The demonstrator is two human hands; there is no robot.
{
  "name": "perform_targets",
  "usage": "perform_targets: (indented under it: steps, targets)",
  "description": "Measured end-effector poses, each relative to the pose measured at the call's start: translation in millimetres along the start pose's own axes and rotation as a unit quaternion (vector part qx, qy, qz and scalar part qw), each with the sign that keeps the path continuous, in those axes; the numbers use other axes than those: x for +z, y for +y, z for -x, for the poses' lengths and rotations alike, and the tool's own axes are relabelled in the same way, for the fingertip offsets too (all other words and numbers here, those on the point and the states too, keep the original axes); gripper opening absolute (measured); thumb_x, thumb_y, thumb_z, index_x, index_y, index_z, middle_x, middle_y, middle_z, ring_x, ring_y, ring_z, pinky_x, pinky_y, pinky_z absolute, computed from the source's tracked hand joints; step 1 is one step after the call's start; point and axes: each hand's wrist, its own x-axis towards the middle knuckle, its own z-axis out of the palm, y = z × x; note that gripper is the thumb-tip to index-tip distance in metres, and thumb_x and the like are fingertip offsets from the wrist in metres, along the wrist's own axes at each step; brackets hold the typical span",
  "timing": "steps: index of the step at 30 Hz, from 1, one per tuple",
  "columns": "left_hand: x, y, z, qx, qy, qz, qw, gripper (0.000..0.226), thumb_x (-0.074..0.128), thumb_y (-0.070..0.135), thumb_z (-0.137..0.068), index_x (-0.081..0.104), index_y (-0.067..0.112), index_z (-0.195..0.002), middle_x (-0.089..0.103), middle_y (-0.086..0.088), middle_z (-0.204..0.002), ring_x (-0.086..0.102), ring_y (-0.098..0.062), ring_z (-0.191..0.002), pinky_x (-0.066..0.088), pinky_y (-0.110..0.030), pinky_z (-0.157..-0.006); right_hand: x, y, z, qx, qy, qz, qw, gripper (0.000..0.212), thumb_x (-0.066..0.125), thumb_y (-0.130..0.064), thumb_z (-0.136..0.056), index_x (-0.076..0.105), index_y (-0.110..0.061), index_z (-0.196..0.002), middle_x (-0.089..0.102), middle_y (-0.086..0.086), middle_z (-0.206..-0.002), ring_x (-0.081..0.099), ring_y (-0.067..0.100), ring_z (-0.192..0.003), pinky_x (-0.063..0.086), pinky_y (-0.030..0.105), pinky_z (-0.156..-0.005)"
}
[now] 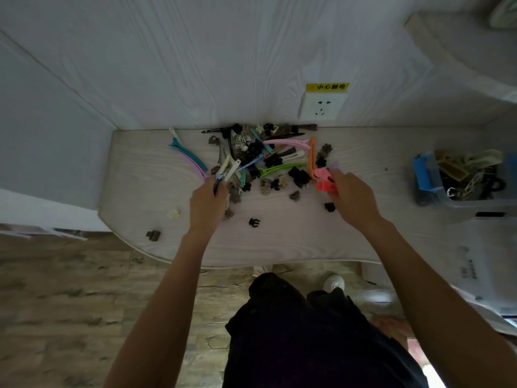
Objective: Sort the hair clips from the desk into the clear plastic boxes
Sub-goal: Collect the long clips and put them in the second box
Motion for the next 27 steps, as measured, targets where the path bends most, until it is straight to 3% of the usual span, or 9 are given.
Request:
perform_targets:
  steps: [4, 8, 10, 12, 16, 19, 23, 25, 27]
  targets:
    - [24.4, 38.3, 30.5, 0.059, -0.068, 0.059, 0.994, 0.020, 0.037, 0.013, -0.098, 0.044, 0.014, -0.080, 0.044, -0.004, -0.061, 0.038, -0.018, -0.048, 0.027, -0.027, -0.048, -25.6, 1.2, 47.0, 0.133, 0.021, -0.217, 0.967, 0.018, 0.051, -0.025, -0.093, 0.054, -0.008, -0.093, 0.057, 0.006, -0.072, 0.050, 0.023, -0.062, 0.034, 0.032, -0.058]
    - [77.0, 77.1, 69.5, 0.145, -0.148, 0.038, 0.978, 0.014, 0.038, 0.014, -0.098, 0.049, 0.008, -0.092, 0.037, 0.002, -0.056, 0.032, -0.014, -0.044, 0.022, -0.026, -0.044, -50.3, 49.9, 115.1, 0.257, 0.035, -0.357, 0.897, 0.030, 0.056, -0.031, -0.090, 0.054, -0.017, -0.063, 0.054, 0.003, -0.060, 0.044, 0.016, -0.052, 0.036, 0.029, -0.059]
    - [108.9, 101.4, 90.3, 0.214, -0.183, 0.006, 0.959, 0.015, 0.038, 0.013, -0.098, 0.050, 0.004, -0.098, 0.034, 0.004, -0.055, 0.032, -0.013, -0.043, 0.022, -0.028, -0.045, -65.9, 87.6, 150.1, 0.307, 0.058, -0.382, 0.870, 0.027, 0.058, -0.029, -0.089, 0.057, -0.016, -0.065, 0.056, 0.005, -0.062, 0.046, 0.018, -0.055, 0.038, 0.034, -0.063]
    - [136.6, 125.3, 110.1, 0.276, -0.215, -0.016, 0.936, 0.018, 0.037, 0.013, -0.099, 0.051, 0.003, -0.106, 0.034, 0.007, -0.055, 0.033, -0.011, -0.044, 0.022, -0.028, -0.045, -78.1, 124.8, 175.7, 0.339, 0.082, -0.357, 0.866, 0.021, 0.057, -0.027, -0.089, 0.061, -0.014, -0.073, 0.059, 0.003, -0.064, 0.049, 0.018, -0.057, 0.040, 0.033, -0.066]
    - [172.7, 159.0, 140.5, 0.398, -0.226, -0.057, 0.887, 0.025, 0.036, 0.015, -0.097, 0.056, 0.007, -0.110, 0.048, 0.003, -0.069, 0.043, -0.014, -0.056, 0.027, -0.023, -0.055, -82.5, 179.4, 182.2, 0.349, 0.059, -0.209, 0.911, 0.023, 0.051, -0.025, -0.092, 0.061, -0.004, -0.094, 0.062, 0.013, -0.078, 0.058, 0.031, -0.075, 0.035, 0.030, -0.068]
    - [198.3, 184.3, 155.7, 0.492, -0.199, -0.120, 0.839, 0.033, 0.032, 0.020, -0.092, 0.059, 0.007, -0.107, 0.060, -0.009, -0.083, 0.054, -0.025, -0.072, 0.040, -0.033, -0.065, -75.4, 208.4, 171.0, 0.353, -0.005, -0.147, 0.924, 0.029, 0.050, -0.029, -0.091, 0.060, -0.003, -0.098, 0.065, 0.022, -0.094, 0.061, 0.038, -0.089, 0.041, 0.035, -0.073]
    - [225.4, 212.3, 153.2, 0.538, -0.181, -0.175, 0.805, 0.029, 0.038, 0.018, -0.091, 0.061, 0.009, -0.108, 0.064, -0.009, -0.091, 0.056, -0.028, -0.082, 0.043, -0.037, -0.071, -66.8, 222.6, 164.1, 0.326, -0.093, -0.209, 0.917, 0.036, 0.055, -0.037, -0.087, 0.061, -0.003, -0.097, 0.065, 0.018, -0.093, 0.060, 0.032, -0.085, 0.038, 0.030, -0.069]
    - [236.3, 222.6, 149.0, 0.550, -0.176, -0.191, 0.794, 0.022, 0.048, 0.013, -0.091, 0.062, 0.010, -0.108, 0.065, -0.009, -0.096, 0.058, -0.029, -0.088, 0.042, -0.035, -0.074, -69.2, 225.7, 167.9, 0.323, -0.082, -0.246, 0.910, 0.041, 0.057, -0.043, -0.081, 0.062, -0.005, -0.093, 0.066, 0.016, -0.091, 0.062, 0.031, -0.085, 0.041, 0.031, -0.067]
    - [244.8, 231.3, 145.6, 0.559, -0.172, -0.206, 0.785, 0.019, 0.053, 0.012, -0.090, 0.063, 0.012, -0.106, 0.066, -0.008, -0.100, 0.060, -0.030, -0.095, 0.043, -0.036, -0.078, -73.5, 227.0, 175.3, 0.324, -0.047, -0.260, 0.909, 0.040, 0.055, -0.036, -0.088, 0.061, -0.001, -0.106, 0.065, 0.018, -0.108, 0.060, 0.033, -0.100, 0.044, 0.033, -0.081]
